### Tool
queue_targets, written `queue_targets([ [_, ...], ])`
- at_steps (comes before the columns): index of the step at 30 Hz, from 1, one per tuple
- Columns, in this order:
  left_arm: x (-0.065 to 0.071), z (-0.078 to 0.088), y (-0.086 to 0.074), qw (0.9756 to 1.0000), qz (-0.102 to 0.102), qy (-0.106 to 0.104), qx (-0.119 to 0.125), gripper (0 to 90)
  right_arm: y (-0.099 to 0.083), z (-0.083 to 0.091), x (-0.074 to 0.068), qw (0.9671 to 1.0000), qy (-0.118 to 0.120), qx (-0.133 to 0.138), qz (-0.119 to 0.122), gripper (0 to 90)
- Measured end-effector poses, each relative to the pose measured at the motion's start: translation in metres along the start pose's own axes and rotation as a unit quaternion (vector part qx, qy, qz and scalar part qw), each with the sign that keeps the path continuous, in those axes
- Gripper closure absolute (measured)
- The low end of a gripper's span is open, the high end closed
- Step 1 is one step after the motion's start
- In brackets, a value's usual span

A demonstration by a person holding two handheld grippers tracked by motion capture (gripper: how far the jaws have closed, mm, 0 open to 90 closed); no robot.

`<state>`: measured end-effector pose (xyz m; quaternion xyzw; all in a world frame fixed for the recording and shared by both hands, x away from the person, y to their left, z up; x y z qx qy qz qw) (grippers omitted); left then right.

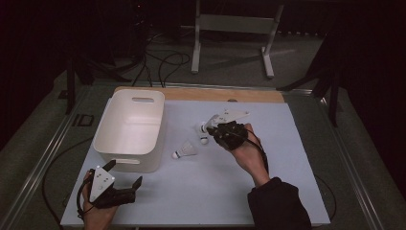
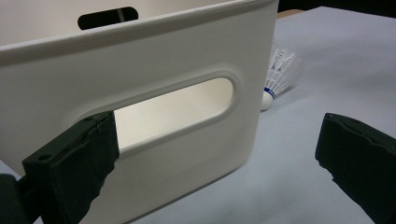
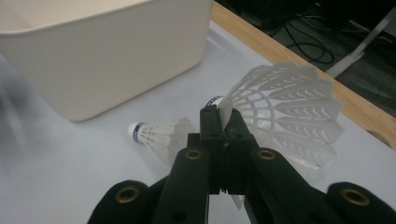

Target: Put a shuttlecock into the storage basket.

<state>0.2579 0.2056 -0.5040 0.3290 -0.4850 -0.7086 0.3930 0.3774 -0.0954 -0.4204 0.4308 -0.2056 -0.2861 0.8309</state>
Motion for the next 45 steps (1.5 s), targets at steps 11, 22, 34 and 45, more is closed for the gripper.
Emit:
queue_targets([
  [11,0.000,0.000,0.000,1.0000,-0.001,-0.001,-0.001,0.1,0.010,-0.001,0.000,1.0000,0.001,0.007,-0.001,89.4],
  [22,0.000,0.000,-0.001,1.0000,-0.003,-0.001,-0.003,0.1,0.017,-0.003,-0.001,0.9999,0.000,0.013,0.001,89.4],
  [34,0.001,-0.001,-0.001,1.0000,-0.003,-0.001,-0.005,0.1,0.023,-0.004,-0.001,0.9998,-0.003,0.018,0.003,89.4],
  [45,0.000,-0.001,-0.001,1.0000,-0.004,0.001,-0.008,0.1,0.033,-0.005,-0.002,0.9996,0.001,0.027,0.001,89.4],
])
Point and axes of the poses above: each handheld gripper's, and its own axes: z roughly backward along the jaws, y roughly out of its top, x roughly to its right, the point moved 6 cm from there along -z, roughly forward along the jaws, and after that the axes turned 4 degrees about x, right-handed, at the moved point
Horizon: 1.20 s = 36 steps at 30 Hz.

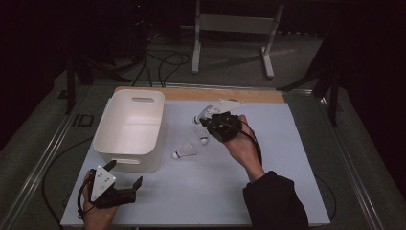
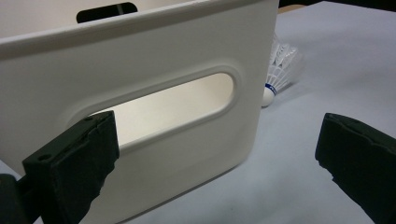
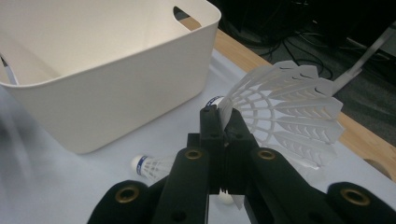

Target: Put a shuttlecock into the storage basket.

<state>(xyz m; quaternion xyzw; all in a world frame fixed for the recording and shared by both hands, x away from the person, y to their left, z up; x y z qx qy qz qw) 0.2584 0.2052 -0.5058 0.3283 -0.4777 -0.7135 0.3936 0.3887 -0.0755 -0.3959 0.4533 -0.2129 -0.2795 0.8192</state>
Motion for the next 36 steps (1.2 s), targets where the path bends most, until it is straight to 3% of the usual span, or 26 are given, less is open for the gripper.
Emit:
queue_targets([
  [36,0.000,0.000,0.000,1.0000,0.000,0.000,-0.001,0.1,0.021,-0.009,0.002,0.9997,0.006,0.021,-0.012,89.4],
])
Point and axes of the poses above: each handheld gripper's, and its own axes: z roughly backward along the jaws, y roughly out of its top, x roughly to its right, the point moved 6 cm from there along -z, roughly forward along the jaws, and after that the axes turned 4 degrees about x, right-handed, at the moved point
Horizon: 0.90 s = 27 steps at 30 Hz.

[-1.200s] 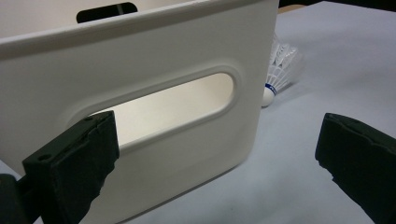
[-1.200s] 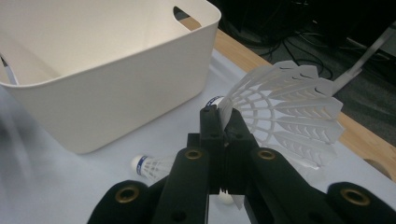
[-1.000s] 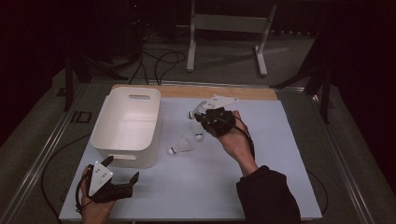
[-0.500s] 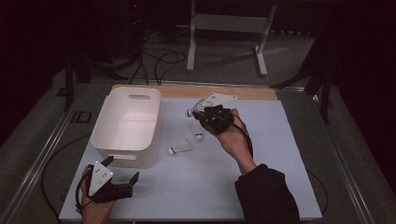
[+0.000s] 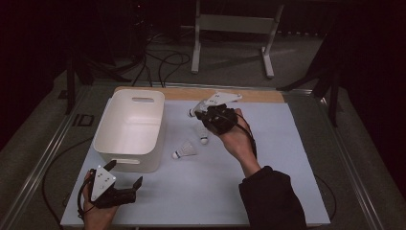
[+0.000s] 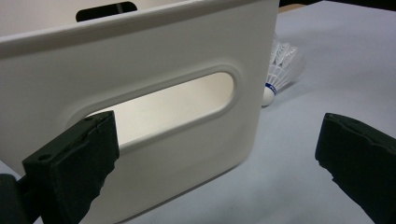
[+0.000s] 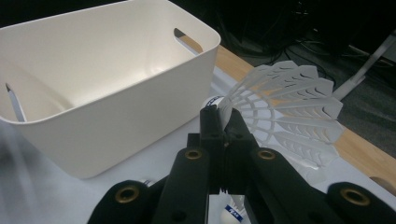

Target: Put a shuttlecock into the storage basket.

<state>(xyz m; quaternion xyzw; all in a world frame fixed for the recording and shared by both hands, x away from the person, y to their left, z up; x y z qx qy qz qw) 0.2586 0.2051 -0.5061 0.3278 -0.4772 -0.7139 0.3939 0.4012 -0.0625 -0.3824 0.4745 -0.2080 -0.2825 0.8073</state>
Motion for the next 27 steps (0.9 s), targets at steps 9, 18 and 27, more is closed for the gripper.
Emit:
queue_targets([
  [9,0.001,0.000,0.000,1.0000,-0.001,-0.001,0.000,0.1,0.007,-0.002,0.000,1.0000,0.002,0.008,-0.003,89.4],
  [18,0.000,0.000,0.000,1.0000,-0.002,-0.002,0.000,0.1,0.014,-0.006,0.000,0.9999,0.001,0.016,-0.002,89.4],
  [27,0.000,0.000,0.000,1.0000,-0.002,-0.002,0.000,0.1,0.016,-0.013,-0.002,0.9999,0.002,0.015,-0.001,89.4],
])
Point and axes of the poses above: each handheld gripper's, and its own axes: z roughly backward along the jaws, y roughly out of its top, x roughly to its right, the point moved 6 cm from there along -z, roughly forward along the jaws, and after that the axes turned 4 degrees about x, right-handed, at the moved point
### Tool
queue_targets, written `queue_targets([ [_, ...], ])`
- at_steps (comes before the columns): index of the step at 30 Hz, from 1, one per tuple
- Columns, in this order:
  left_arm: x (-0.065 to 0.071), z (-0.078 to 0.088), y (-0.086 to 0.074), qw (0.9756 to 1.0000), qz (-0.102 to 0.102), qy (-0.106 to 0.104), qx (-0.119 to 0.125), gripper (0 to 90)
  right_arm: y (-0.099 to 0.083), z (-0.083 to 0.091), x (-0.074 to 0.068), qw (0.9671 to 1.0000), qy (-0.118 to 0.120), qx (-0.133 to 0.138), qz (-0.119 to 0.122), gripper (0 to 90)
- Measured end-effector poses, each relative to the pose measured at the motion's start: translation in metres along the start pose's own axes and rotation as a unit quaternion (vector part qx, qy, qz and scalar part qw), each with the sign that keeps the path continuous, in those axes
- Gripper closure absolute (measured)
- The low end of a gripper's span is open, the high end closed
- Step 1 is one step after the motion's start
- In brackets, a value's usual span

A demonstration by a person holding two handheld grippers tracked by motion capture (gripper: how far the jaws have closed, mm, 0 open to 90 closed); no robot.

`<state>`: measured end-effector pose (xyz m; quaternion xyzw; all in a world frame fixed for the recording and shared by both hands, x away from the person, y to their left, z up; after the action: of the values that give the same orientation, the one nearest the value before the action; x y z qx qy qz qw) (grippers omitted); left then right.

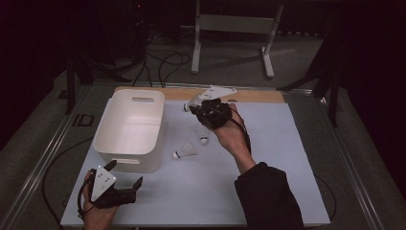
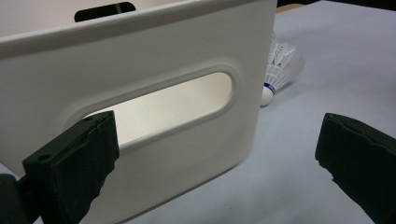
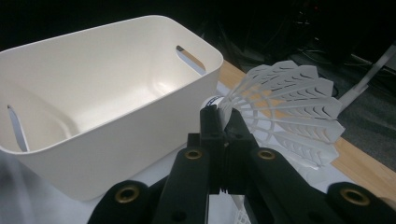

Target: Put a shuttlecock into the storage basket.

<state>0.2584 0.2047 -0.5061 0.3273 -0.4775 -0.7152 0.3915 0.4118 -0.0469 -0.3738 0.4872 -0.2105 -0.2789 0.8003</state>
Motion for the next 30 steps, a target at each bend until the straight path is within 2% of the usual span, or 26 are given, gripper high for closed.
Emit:
queue_targets([
  [15,0.000,0.000,0.000,1.0000,0.000,0.000,0.000,0.1,0.009,-0.009,-0.006,1.0000,0.006,0.006,-0.001,89.4],
  [21,-0.001,0.000,0.000,1.0000,0.000,0.001,0.000,0.1,0.011,-0.012,-0.009,0.9996,0.020,0.016,-0.009,89.4],
  [30,-0.001,0.000,0.000,1.0000,-0.001,0.000,0.000,0.0,0.013,-0.017,-0.011,0.9994,0.026,0.019,-0.009,89.4],
])
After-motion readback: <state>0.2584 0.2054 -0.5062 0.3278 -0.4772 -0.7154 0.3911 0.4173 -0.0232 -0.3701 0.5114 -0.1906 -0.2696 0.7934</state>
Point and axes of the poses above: each handheld gripper's, and its own axes: z roughly backward along the jaws, y roughly out of its top, x roughly to its right, the point moved 6 cm from there along -z, roughly forward along the jaws, and after that the axes turned 4 degrees about x, right-handed, at the moved point
